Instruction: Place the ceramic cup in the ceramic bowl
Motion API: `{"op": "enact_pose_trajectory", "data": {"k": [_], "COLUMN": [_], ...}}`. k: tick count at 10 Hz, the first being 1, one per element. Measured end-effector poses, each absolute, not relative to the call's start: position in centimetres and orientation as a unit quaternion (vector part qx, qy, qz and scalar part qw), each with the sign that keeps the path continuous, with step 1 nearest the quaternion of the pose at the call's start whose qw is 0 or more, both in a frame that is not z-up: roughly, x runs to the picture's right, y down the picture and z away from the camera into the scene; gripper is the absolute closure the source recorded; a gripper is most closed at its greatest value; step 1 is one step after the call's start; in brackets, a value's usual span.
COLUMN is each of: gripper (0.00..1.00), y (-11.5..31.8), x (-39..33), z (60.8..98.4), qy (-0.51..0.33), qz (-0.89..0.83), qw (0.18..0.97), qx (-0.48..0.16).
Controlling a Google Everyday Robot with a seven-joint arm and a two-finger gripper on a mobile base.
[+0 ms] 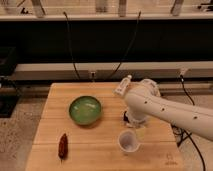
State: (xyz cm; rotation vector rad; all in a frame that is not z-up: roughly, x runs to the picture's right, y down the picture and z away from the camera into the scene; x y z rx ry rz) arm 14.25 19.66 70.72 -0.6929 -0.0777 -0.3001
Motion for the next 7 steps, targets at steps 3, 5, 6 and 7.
{"op": "enact_pose_trajectory", "data": {"k": [3,5,6,7], "gripper": [0.2,0.2,0.2,0.2], "y": [19.6,18.8,18.7,18.6], "x": [14.2,13.9,13.7,13.6], "z": [70.6,69.3,69.1,68.9], "qy": [-0.038,-0.039,-0.04,-0.041], "qz": [-0.151,-0.164,-0.169,-0.171], "qw": [0.93,0.932,0.932,0.932], "qx": [-0.333,-0.321,-0.318,-0.317]}}
